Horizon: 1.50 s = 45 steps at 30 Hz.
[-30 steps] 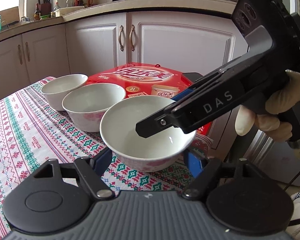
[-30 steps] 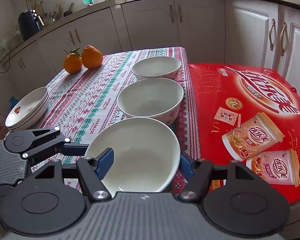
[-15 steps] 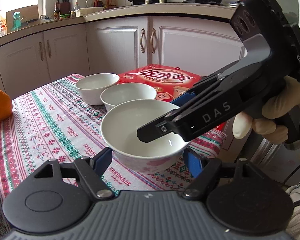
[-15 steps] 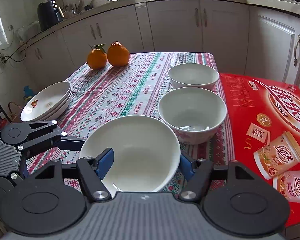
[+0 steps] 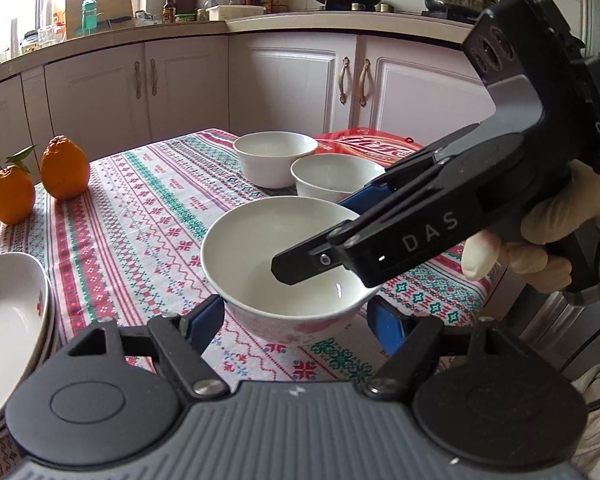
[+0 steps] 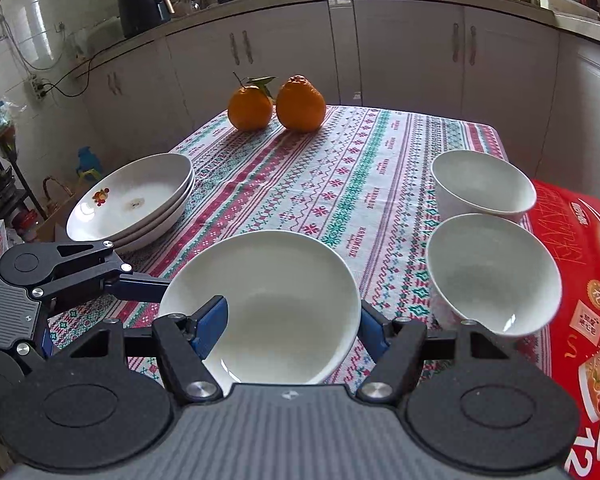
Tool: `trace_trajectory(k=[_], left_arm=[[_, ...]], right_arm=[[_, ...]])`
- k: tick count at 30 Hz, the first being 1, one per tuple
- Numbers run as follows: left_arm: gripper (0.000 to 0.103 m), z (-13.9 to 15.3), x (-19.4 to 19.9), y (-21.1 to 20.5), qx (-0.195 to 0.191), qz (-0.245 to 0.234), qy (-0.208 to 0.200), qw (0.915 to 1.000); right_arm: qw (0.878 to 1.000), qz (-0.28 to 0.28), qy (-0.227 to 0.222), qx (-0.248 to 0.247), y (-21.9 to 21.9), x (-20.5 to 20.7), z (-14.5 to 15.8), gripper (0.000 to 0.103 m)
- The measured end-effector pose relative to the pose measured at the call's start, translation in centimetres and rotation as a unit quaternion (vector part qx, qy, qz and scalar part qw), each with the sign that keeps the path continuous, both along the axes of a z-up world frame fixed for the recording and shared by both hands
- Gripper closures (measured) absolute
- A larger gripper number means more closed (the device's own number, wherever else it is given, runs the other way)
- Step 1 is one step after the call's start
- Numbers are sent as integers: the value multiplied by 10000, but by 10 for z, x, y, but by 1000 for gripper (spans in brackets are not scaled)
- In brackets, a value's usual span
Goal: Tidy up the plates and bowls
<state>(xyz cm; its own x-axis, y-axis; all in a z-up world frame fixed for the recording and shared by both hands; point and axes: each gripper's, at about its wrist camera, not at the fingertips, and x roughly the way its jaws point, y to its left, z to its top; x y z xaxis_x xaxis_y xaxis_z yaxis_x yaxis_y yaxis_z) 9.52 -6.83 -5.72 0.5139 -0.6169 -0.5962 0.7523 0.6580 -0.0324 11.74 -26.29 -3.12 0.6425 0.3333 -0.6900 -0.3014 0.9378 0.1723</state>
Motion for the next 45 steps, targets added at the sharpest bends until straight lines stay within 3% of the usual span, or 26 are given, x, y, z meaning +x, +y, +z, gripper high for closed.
trace_trajectory(k=[13,32,35,36,37,39,45], left_arm=[[25,-6,17,23,-12,291,54,9996],[24,-14,26,23,-16,359,165,9992],[16,-13,25,24,-67,365,112,9992],[9,-12,24,24,-84,383,49,9992],[6,-10,23,24,-94,372,3,9993],[5,-7,22,24,-103,342,-17,9994],[3,-2,16,24,-67,383,-79,9992]], right_arm=[[9996,265,4,-64,29,28,-3,29],[9995,275,131,-93,32,39,-14,28],[9994,298,146,-49,33,39,-15,23],[9994,313,134,-21,32,39,-15,17],[9994,319,93,4,33,37,-14,8],[9995,327,-22,11,33,33,-11,0],[9994,207,-255,-137,30,23,0,0]])
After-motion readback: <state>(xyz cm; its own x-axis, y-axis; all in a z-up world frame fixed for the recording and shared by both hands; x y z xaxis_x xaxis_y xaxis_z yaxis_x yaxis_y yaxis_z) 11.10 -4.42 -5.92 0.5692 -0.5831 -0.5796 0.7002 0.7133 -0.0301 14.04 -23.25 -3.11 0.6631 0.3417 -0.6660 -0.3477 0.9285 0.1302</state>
